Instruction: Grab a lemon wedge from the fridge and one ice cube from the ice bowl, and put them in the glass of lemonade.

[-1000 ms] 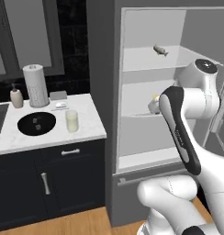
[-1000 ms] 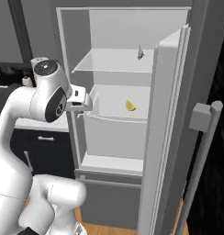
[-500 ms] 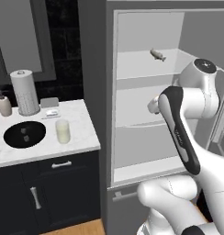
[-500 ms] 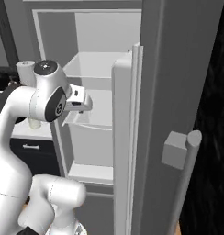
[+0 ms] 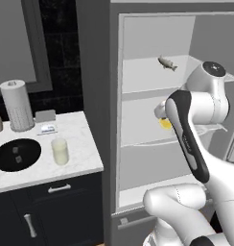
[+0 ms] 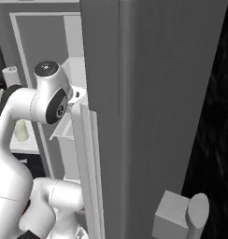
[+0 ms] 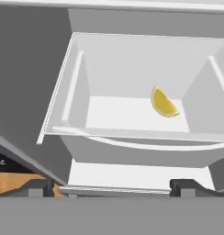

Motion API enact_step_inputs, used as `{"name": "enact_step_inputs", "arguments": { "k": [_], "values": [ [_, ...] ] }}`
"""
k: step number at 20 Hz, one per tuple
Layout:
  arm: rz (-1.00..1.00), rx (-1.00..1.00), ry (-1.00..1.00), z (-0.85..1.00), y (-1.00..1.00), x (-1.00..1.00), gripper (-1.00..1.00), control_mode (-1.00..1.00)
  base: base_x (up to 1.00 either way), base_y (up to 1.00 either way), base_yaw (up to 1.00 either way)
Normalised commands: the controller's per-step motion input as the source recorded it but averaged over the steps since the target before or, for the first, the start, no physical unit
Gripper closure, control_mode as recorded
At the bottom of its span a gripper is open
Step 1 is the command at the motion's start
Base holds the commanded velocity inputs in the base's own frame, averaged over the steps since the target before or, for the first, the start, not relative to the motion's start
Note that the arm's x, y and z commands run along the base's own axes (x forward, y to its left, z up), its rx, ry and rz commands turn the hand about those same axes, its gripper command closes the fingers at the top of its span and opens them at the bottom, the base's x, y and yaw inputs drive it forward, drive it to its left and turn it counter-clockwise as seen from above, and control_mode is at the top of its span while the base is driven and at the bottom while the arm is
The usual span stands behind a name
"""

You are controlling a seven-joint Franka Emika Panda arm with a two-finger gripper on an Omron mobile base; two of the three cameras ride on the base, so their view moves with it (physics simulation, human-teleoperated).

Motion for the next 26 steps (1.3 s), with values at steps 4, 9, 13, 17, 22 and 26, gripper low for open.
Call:
{"name": "enact_step_inputs", "arguments": {
  "k": [4, 9, 13, 17, 22, 26],
  "values": [
    [0.0, 0.0, 0.0, 0.0, 0.0, 0.0, -1.0, 1.0, 0.38, -0.37, -0.06],
    [0.0, 0.0, 0.0, 0.0, 0.0, 0.0, -1.0, 1.0, 0.35, -0.31, -0.06],
    [0.0, 0.0, 0.0, 0.0, 0.0, 0.0, -1.0, 1.0, 0.43, -0.09, -0.04],
    [0.0, 0.0, 0.0, 0.0, 0.0, 0.0, -1.0, 1.0, 0.43, 0.0, 0.0],
    [0.0, 0.0, -0.01, -0.01, 0.0, 0.08, -1.0, -1.0, 0.23, 0.0, 0.0],
    [0.02, 0.0, -0.02, -0.29, 0.04, 0.13, -1.0, -1.0, 0.0, 0.0, 0.0]
  ]
}}
